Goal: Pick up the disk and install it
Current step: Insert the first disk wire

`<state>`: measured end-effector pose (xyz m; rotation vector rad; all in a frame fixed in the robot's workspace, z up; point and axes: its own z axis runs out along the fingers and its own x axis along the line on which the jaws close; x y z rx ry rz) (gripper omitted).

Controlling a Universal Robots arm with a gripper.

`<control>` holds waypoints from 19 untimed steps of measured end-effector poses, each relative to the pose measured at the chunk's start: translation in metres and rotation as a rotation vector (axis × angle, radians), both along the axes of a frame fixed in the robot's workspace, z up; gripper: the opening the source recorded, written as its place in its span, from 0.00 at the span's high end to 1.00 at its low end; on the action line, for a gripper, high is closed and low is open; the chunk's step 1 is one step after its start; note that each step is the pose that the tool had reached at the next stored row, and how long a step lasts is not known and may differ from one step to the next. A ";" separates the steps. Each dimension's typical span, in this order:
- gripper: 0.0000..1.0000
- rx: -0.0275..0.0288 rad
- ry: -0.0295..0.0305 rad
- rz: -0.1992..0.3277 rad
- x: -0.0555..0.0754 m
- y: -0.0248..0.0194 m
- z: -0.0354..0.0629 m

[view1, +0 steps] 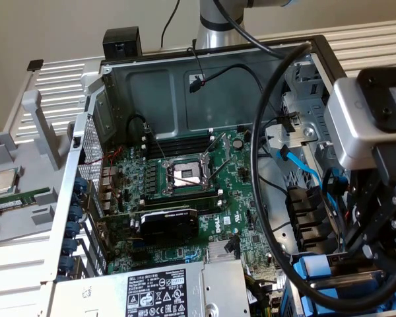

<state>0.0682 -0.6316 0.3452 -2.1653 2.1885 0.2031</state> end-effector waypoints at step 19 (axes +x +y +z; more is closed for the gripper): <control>0.84 -0.0018 -0.0163 0.000 -0.003 0.0017 -0.0001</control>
